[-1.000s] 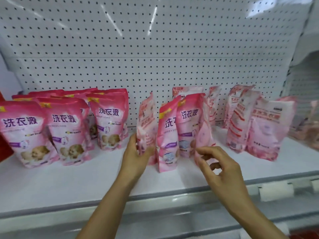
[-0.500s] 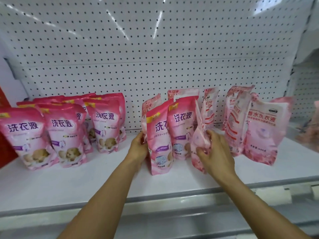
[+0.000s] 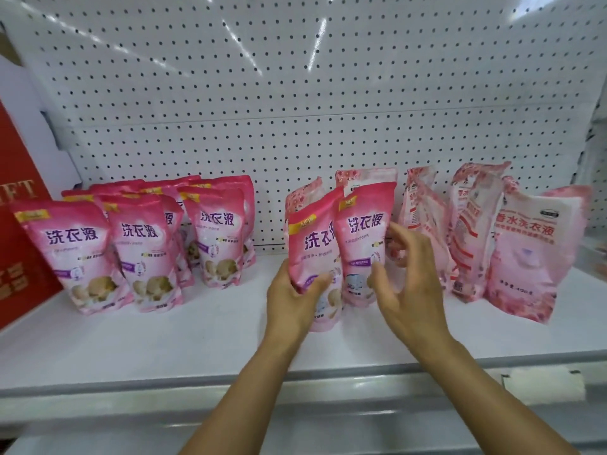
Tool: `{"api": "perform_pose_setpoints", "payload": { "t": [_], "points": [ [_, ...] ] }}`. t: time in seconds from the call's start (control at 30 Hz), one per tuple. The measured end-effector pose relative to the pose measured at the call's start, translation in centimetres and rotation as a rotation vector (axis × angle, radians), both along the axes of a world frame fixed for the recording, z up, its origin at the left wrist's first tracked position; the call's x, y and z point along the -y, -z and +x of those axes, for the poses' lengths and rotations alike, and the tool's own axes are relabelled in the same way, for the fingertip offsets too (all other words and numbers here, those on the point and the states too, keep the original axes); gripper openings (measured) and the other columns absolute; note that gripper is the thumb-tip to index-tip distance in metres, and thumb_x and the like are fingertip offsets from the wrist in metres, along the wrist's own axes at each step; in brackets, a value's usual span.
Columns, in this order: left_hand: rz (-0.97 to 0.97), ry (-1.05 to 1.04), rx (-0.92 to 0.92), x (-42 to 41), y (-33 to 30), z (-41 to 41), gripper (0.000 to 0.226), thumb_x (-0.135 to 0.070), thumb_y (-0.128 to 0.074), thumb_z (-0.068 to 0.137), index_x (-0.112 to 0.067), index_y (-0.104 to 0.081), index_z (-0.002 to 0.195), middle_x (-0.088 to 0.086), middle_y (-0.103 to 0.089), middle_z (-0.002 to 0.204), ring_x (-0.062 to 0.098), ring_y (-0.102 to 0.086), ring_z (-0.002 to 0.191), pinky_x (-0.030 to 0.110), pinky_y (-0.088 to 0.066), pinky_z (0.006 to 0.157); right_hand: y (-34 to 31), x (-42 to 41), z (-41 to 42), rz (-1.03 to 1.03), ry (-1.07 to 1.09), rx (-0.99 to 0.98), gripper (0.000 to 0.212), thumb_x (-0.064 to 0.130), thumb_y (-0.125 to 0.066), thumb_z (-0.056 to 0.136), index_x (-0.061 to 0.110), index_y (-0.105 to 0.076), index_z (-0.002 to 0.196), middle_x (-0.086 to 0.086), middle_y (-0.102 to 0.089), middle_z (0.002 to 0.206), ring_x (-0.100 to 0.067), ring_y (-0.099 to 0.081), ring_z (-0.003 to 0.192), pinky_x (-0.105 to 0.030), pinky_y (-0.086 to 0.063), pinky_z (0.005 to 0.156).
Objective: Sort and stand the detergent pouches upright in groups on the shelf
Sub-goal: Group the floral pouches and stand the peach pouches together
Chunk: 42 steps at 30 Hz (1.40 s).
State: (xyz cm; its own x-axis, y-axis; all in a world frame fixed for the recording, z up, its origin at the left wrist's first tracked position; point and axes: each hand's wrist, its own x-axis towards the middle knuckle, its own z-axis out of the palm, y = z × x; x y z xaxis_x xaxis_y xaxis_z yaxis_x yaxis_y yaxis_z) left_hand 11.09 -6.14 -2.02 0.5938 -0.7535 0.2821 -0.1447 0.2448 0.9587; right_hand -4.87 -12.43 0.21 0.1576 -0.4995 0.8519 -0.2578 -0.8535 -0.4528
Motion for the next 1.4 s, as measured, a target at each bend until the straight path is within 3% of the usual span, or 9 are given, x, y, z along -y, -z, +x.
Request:
{"api": "perform_pose_setpoints", "payload": {
  "t": [0.13, 0.23, 0.43, 0.7, 0.93, 1.0, 1.1, 1.23, 1.4],
  "points": [
    [-0.007, 0.053, -0.047, -2.8, 0.1, 2.0, 0.033, -0.011, -0.073, 0.087, -0.021, -0.064, 0.117, 0.0, -0.076, 0.108, 0.022, -0.074, 0.098, 0.05, -0.058, 0.088, -0.4, 3.3, 1.7, 0.648, -0.231, 0.125, 0.077, 0.044, -0.062, 0.088, 0.024, -0.021, 0.149, 0.0, -0.041, 0.149, -0.018, -0.045, 0.132, -0.041, -0.043, 0.104],
    [0.0, 0.069, 0.01, -5.6, -0.1, 3.8, 0.04, -0.014, -0.071, 0.087, -0.026, -0.057, 0.123, -0.005, -0.075, 0.111, 0.017, -0.073, 0.101, 0.04, -0.06, 0.083, 0.1, 6.6, 1.7, 0.814, -0.399, 0.261, 0.097, 0.057, -0.08, 0.064, 0.027, -0.034, 0.144, 0.001, -0.057, 0.138, -0.019, -0.055, 0.126, -0.05, -0.044, 0.104],
    [-0.007, -0.023, 0.041, -10.3, -0.2, 7.3, 0.026, -0.007, -0.068, 0.089, -0.016, -0.064, 0.113, -0.004, -0.077, 0.102, 0.014, -0.073, 0.095, 0.023, -0.058, 0.072, 0.1, 6.9, 2.0, 0.955, -0.522, 0.19, 0.072, 0.022, -0.086, 0.052, 0.015, -0.059, 0.118, -0.011, -0.073, 0.109, -0.033, -0.07, 0.097, -0.04, -0.059, 0.07],
    [-0.077, -0.103, 0.012, -14.4, 0.2, 13.3, 0.034, -0.009, -0.064, 0.089, -0.02, -0.061, 0.121, 0.0, -0.075, 0.112, 0.018, -0.072, 0.102, 0.031, -0.059, 0.081, 0.1, -0.6, 2.8, 0.858, -0.417, 0.059, 0.03, 0.015, -0.083, 0.066, 0.016, -0.071, 0.094, 0.004, -0.077, 0.083, -0.01, -0.074, 0.069, -0.021, -0.054, 0.056],
    [-0.165, -0.15, -0.086, -18.1, 0.5, 20.5, 0.051, -0.024, -0.076, 0.071, -0.019, -0.061, 0.119, 0.006, -0.076, 0.107, 0.024, -0.072, 0.098, 0.028, -0.06, 0.073, 0.5, -5.4, 12.4, 0.776, -0.456, -0.001, 0.032, 0.016, -0.084, 0.069, 0.023, -0.071, 0.097, 0.014, -0.076, 0.084, 0.0, -0.072, 0.077, -0.012, -0.054, 0.062],
    [-0.166, -0.172, -0.098, -19.0, 0.6, 22.8, 0.052, -0.029, -0.086, 0.067, -0.023, -0.064, 0.113, 0.008, -0.075, 0.106, 0.023, -0.073, 0.094, 0.03, -0.06, 0.072, 0.7, -5.6, 15.5, 0.765, -0.426, -0.006, 0.033, 0.02, -0.084, 0.069, 0.023, -0.071, 0.099, 0.012, -0.075, 0.088, 0.001, -0.071, 0.077, -0.014, -0.054, 0.063],
    [-0.161, -0.238, -0.118, -19.8, 0.9, 26.6, 0.027, -0.01, -0.068, 0.086, -0.027, -0.065, 0.107, 0.01, -0.074, 0.106, 0.024, -0.071, 0.094, 0.038, -0.059, 0.078, 0.9, -5.4, 19.6, 0.764, -0.376, 0.005, 0.038, 0.024, -0.085, 0.068, 0.022, -0.071, 0.103, 0.008, -0.076, 0.094, -0.005, -0.072, 0.081, -0.027, -0.059, 0.073],
    [-0.143, -0.266, -0.123, -19.6, 0.4, 29.7, 0.031, -0.004, -0.058, 0.094, -0.027, -0.063, 0.114, 0.006, -0.074, 0.112, 0.031, -0.069, 0.106, 0.055, -0.05, 0.096, 0.8, -5.3, 23.4, 0.773, -0.36, 0.015, 0.043, 0.024, -0.085, 0.07, 0.02, -0.066, 0.108, 0.006, -0.074, 0.097, -0.007, -0.072, 0.083, -0.025, -0.058, 0.072],
    [-0.116, -0.256, -0.122, -19.0, 0.2, 31.8, 0.033, -0.005, -0.06, 0.095, -0.024, -0.06, 0.121, 0.005, -0.074, 0.114, 0.031, -0.069, 0.108, 0.062, -0.048, 0.098, 1.2, -5.5, 25.4, 0.794, -0.343, 0.024, 0.05, 0.026, -0.085, 0.069, 0.019, -0.063, 0.114, 0.004, -0.074, 0.102, -0.012, -0.072, 0.089, -0.035, -0.06, 0.08]
  ]
}}
